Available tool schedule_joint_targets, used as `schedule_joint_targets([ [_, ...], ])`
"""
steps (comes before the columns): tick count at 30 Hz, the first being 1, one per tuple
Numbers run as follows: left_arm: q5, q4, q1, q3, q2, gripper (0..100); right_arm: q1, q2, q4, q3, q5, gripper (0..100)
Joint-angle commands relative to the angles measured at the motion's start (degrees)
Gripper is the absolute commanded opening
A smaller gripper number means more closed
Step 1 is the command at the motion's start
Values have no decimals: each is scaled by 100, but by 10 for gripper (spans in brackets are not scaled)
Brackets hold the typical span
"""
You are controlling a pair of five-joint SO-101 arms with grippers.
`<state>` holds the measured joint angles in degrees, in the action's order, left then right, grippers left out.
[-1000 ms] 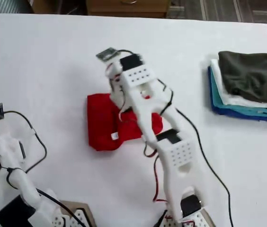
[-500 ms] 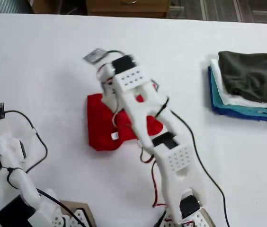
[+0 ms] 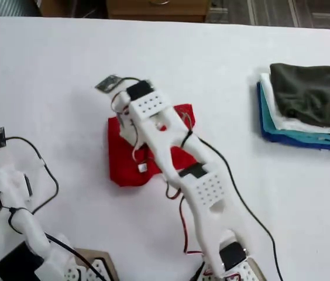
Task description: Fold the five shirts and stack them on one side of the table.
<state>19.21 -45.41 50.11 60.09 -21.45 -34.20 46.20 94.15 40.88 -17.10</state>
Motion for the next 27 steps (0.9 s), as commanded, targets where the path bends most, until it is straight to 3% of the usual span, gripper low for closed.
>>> schedule_joint_targets([
  [1,-53,79,-62,4,-185,28,391,-136,382,105,0,22],
  [9,-53,79,-62,4,-185,28,875,-804,699,-237,-26,22],
  [21,-53,79,-53,4,-185,28,989,-2378,699,-2743,-519,22],
  [27,-53,79,-53,4,-185,28,980,-3292,690,-3288,-519,22],
])
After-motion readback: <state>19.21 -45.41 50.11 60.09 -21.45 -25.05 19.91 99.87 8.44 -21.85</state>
